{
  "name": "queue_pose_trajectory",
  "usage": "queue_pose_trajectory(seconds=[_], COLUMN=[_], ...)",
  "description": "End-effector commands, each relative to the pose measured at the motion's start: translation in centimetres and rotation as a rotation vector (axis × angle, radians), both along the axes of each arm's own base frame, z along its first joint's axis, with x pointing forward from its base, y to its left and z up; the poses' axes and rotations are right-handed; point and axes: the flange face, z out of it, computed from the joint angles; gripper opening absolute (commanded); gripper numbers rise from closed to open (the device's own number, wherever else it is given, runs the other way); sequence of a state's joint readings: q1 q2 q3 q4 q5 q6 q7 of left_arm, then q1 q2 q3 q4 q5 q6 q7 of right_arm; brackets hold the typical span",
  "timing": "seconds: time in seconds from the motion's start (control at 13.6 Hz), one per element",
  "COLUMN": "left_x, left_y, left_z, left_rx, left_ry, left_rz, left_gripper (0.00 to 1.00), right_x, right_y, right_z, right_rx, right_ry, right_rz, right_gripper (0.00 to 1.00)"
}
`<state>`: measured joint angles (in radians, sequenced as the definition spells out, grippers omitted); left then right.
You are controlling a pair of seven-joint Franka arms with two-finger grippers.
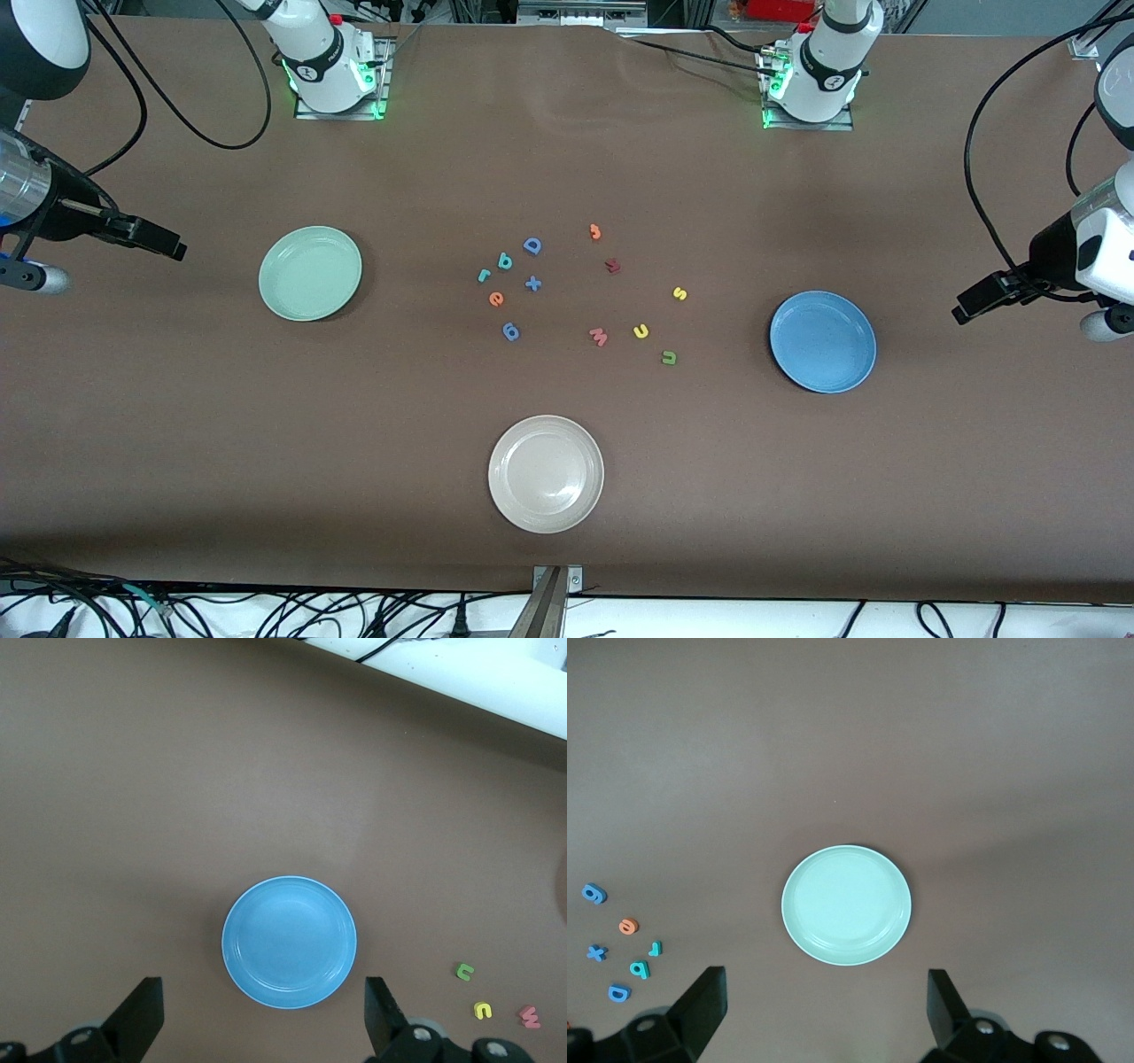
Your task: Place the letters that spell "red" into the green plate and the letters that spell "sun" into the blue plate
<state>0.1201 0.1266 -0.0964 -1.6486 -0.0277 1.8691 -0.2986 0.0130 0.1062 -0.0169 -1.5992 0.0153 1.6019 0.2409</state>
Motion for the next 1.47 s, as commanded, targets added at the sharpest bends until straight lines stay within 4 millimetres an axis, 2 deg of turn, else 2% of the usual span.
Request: queue_pose_trajectory(seconds=[0.0, 0.88, 1.4], left_x=[-0.1, -0.1, -0.2], left_y=[-0.1, -0.6, -1.0], left_z=[0.3, 0.6, 0.7], left_rx=[0.015, 0.015, 0.016], left_ry=[0.005, -0.003, -0.003], left_rz=[-0.005, -0.014, -0.022], left_gripper=[1.00, 1.00, 1.00], right_x=[-0.6, -1.3, -1.0], right_y=[0.1, 0.3, 0.5], right_z=[0.1, 1.1, -0.2], right_rx=[-0.017, -0.016, -0.012], right_ry=[0.006, 0.009, 0.007], right_rz=[-0.011, -0.008, -0.005], right_gripper=[1.00, 1.00, 1.00])
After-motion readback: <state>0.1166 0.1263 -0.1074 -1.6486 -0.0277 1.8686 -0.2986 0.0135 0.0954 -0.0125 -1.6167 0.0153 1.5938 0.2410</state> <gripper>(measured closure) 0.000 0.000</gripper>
